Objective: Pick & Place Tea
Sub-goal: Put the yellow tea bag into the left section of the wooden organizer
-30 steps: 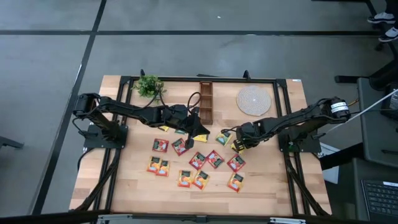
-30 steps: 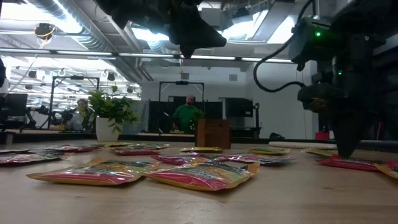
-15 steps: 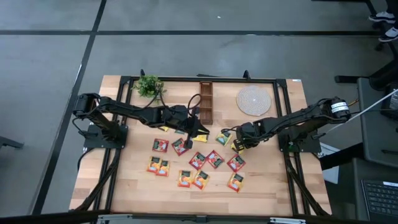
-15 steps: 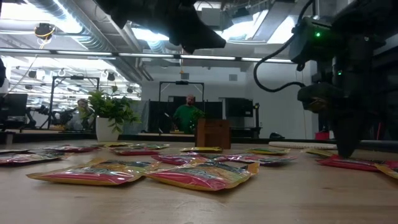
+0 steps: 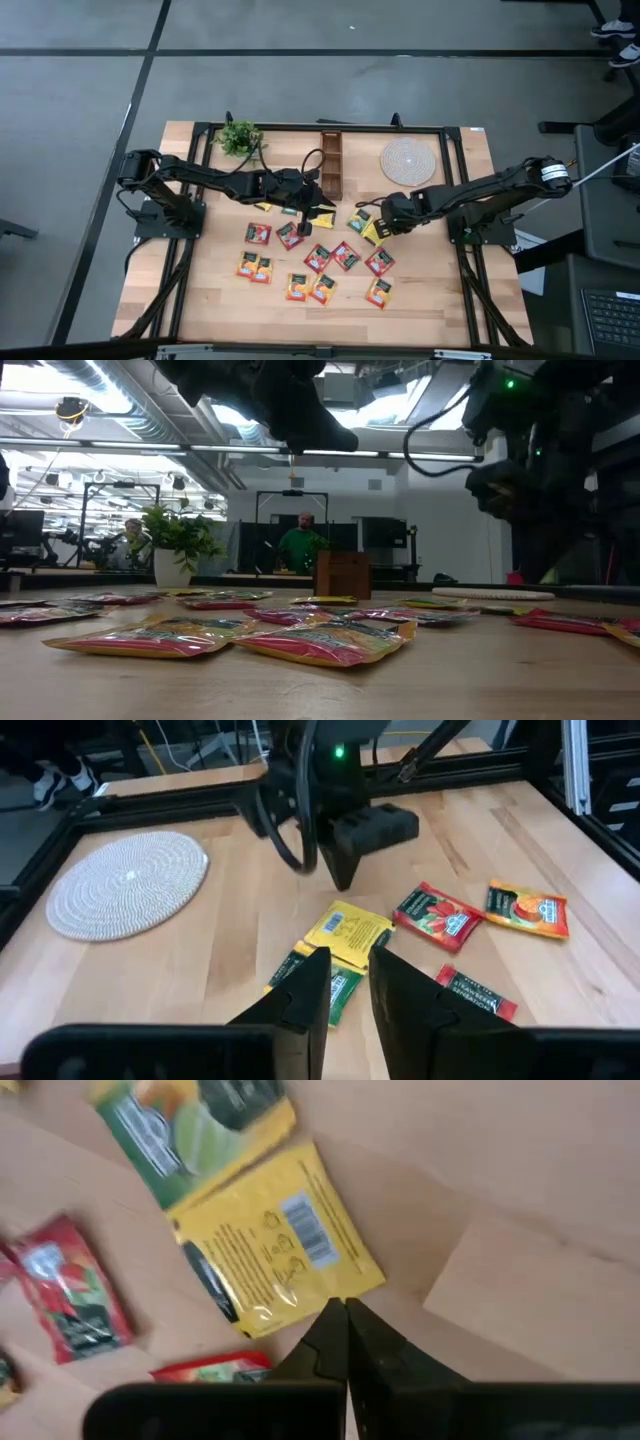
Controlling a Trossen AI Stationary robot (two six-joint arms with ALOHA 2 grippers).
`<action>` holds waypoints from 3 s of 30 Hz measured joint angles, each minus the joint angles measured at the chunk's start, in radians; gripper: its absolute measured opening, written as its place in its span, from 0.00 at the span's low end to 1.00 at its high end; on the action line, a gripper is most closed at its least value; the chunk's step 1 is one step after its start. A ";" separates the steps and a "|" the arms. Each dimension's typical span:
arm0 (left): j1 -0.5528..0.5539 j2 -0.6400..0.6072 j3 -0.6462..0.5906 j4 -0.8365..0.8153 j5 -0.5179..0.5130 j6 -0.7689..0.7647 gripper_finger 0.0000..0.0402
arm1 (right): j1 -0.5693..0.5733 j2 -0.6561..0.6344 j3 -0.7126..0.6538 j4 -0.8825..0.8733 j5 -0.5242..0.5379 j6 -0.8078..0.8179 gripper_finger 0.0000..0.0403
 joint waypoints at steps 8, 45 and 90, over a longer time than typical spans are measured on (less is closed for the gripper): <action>-0.001 0.000 0.000 -0.001 -0.003 -0.004 0.17 | 0.000 -0.022 0.012 -0.059 0.032 -0.001 0.00; -0.001 0.000 0.000 -0.001 -0.004 -0.022 0.16 | -0.005 0.039 -0.084 0.105 0.014 0.002 0.00; 0.014 0.203 0.000 0.104 0.201 -0.667 0.45 | 0.002 0.154 -0.048 0.148 0.007 -0.020 0.00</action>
